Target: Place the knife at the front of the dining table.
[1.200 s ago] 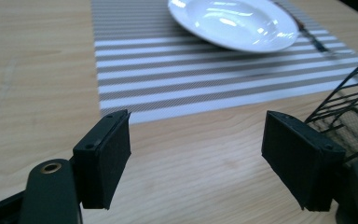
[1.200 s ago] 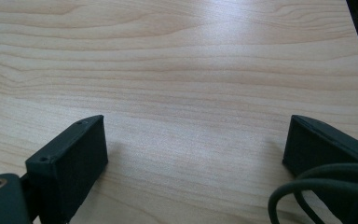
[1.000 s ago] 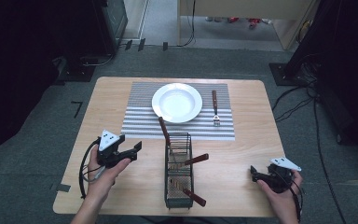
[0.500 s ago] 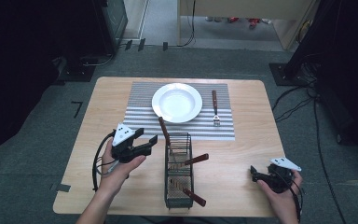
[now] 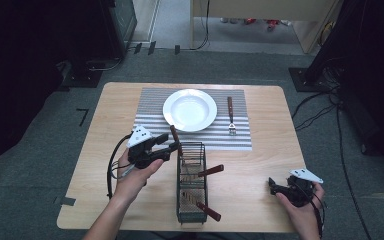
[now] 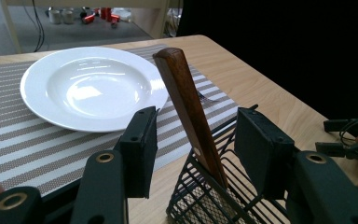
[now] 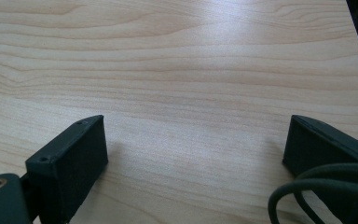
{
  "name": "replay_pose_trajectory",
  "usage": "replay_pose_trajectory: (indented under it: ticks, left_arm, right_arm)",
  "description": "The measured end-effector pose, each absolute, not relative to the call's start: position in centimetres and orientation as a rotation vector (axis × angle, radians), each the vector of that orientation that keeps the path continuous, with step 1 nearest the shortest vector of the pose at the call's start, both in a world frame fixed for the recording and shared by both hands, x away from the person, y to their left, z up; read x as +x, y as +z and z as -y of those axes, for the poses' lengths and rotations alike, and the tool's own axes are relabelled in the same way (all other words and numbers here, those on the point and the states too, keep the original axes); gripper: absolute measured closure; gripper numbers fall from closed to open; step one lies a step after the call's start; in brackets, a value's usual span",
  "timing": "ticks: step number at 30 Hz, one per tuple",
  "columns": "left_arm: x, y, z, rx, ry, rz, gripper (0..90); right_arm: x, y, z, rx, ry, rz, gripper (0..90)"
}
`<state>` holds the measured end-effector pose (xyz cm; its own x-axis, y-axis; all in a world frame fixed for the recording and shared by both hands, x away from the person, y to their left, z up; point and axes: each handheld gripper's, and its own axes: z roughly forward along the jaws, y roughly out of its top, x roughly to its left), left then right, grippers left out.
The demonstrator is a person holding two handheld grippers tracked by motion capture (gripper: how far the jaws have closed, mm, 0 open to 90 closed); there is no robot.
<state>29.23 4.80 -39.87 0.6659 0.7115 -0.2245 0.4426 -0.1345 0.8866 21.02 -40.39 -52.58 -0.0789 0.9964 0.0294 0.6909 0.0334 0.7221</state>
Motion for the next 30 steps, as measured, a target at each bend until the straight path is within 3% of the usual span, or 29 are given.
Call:
replay_pose_trajectory:
  ticks: [9, 16, 30]
  left_arm:
    - [30.9, -40.8, -3.7, 1.771, 0.233, -0.947, 50.7]
    - [30.5, -40.6, -3.5, 1.76, 0.252, -0.923, 69.4]
    - [28.3, -38.2, -3.7, 1.671, 0.242, -0.806, 81.1]
  right_arm:
    - [21.0, -52.6, 40.4, 1.705, 0.808, -1.822, 5.9]
    - [21.0, -52.6, 40.4, 1.705, 0.808, -1.822, 5.9]
    - [21.0, -52.6, 40.4, 1.707, 0.808, -1.822, 5.9]
